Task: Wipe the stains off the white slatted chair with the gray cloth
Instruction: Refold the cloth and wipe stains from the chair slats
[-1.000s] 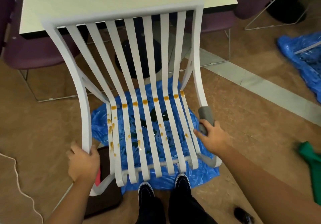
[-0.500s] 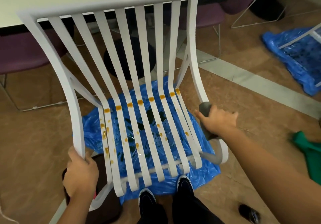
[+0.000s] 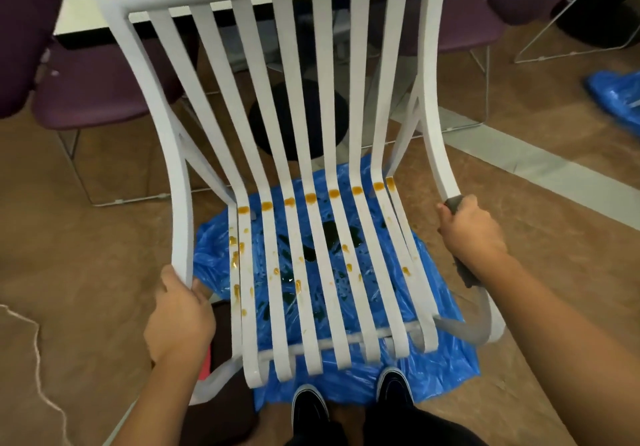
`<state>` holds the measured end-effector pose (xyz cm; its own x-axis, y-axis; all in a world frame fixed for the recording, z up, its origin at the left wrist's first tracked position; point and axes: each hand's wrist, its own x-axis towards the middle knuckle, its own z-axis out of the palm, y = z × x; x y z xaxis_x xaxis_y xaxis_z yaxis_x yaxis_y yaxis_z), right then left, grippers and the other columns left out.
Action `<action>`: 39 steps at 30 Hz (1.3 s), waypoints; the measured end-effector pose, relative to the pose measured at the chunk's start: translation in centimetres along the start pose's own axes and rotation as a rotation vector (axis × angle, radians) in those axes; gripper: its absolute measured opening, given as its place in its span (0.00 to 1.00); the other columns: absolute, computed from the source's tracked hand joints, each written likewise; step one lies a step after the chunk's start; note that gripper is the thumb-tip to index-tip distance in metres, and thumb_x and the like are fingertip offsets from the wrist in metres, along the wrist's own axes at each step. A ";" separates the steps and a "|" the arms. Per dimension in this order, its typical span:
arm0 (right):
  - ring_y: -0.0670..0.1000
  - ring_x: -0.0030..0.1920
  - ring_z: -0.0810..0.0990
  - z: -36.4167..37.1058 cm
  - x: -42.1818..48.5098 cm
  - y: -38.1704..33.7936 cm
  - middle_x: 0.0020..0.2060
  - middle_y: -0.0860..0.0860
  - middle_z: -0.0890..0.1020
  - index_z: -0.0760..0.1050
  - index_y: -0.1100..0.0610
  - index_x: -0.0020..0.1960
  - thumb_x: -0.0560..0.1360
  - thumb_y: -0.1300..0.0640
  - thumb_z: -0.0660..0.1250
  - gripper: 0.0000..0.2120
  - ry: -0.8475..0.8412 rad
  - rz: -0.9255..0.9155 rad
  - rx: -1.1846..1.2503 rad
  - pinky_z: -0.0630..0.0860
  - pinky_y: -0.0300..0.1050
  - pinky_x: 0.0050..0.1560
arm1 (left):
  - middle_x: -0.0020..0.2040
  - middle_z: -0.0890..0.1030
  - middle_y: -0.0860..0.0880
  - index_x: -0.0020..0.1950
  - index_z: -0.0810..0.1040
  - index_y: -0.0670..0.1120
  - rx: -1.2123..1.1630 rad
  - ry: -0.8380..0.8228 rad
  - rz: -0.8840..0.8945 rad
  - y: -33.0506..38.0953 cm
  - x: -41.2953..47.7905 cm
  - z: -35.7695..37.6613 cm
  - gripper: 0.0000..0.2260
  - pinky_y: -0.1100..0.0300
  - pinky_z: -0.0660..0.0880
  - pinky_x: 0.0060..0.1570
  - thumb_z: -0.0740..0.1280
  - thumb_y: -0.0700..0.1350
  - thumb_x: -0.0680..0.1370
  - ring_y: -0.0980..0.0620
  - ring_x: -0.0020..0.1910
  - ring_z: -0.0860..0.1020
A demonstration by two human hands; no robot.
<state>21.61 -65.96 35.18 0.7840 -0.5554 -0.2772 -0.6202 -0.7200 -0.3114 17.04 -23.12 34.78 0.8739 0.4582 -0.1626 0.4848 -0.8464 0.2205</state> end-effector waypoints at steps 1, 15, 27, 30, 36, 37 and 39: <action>0.60 0.40 0.78 0.0 -1.0 0.6 0.40 0.53 0.76 0.64 0.54 0.50 0.82 0.40 0.55 0.16 -0.003 -0.002 -0.024 0.74 0.52 0.40 | 0.53 0.76 0.36 0.68 0.62 0.42 0.022 -0.001 -0.007 0.0 0.0 -0.1 0.17 0.47 0.68 0.36 0.58 0.49 0.84 0.36 0.43 0.76; 0.60 0.45 0.80 -0.2 6.0 -5.1 0.47 0.56 0.80 0.70 0.56 0.56 0.82 0.40 0.55 0.19 0.103 -0.055 -0.045 0.78 0.54 0.46 | 0.51 0.77 0.33 0.72 0.61 0.38 0.092 0.151 0.161 1.1 3.3 1.2 0.20 0.48 0.67 0.32 0.56 0.48 0.84 0.31 0.41 0.79; 0.60 0.44 0.80 1.4 6.0 -2.1 0.46 0.57 0.79 0.67 0.55 0.55 0.81 0.41 0.57 0.17 0.118 -0.107 -0.101 0.81 0.57 0.47 | 0.54 0.75 0.35 0.79 0.53 0.37 0.261 0.232 0.263 0.1 3.8 2.9 0.27 0.48 0.66 0.33 0.49 0.50 0.84 0.34 0.42 0.79; 0.57 0.39 0.80 1.6 4.0 -0.1 0.41 0.54 0.79 0.69 0.54 0.54 0.82 0.42 0.56 0.15 0.121 -0.130 -0.129 0.79 0.52 0.41 | 0.54 0.76 0.34 0.78 0.53 0.37 0.268 0.244 0.276 0.0 4.2 3.1 0.26 0.46 0.68 0.33 0.48 0.51 0.84 0.34 0.41 0.78; 0.55 0.39 0.80 2.1 0.7 2.7 0.40 0.52 0.78 0.67 0.51 0.52 0.82 0.41 0.54 0.13 0.151 -0.162 -0.137 0.81 0.55 0.43 | 0.54 0.76 0.34 0.78 0.54 0.36 0.250 0.248 0.285 -0.2 4.0 3.0 0.25 0.45 0.69 0.35 0.49 0.49 0.85 0.34 0.44 0.79; 0.55 0.39 0.80 2.1 0.8 2.6 0.40 0.52 0.78 0.67 0.51 0.53 0.82 0.41 0.55 0.14 0.149 -0.155 -0.133 0.82 0.55 0.43 | 0.55 0.76 0.34 0.78 0.54 0.36 0.235 0.241 0.276 -0.2 3.9 2.8 0.25 0.45 0.69 0.36 0.49 0.49 0.85 0.33 0.45 0.79; 0.56 0.39 0.80 1.9 1.5 1.7 0.40 0.53 0.78 0.68 0.53 0.53 0.82 0.42 0.55 0.15 0.149 -0.142 -0.107 0.82 0.55 0.43 | 0.57 0.76 0.34 0.78 0.54 0.37 0.210 0.229 0.264 0.0 3.9 2.5 0.25 0.45 0.69 0.38 0.49 0.49 0.85 0.34 0.47 0.79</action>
<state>21.67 -67.19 32.48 0.8632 -0.4954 -0.0974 -0.5035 -0.8308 -0.2370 20.33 -22.04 31.71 0.9644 0.2459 0.0968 0.2451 -0.9693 0.0210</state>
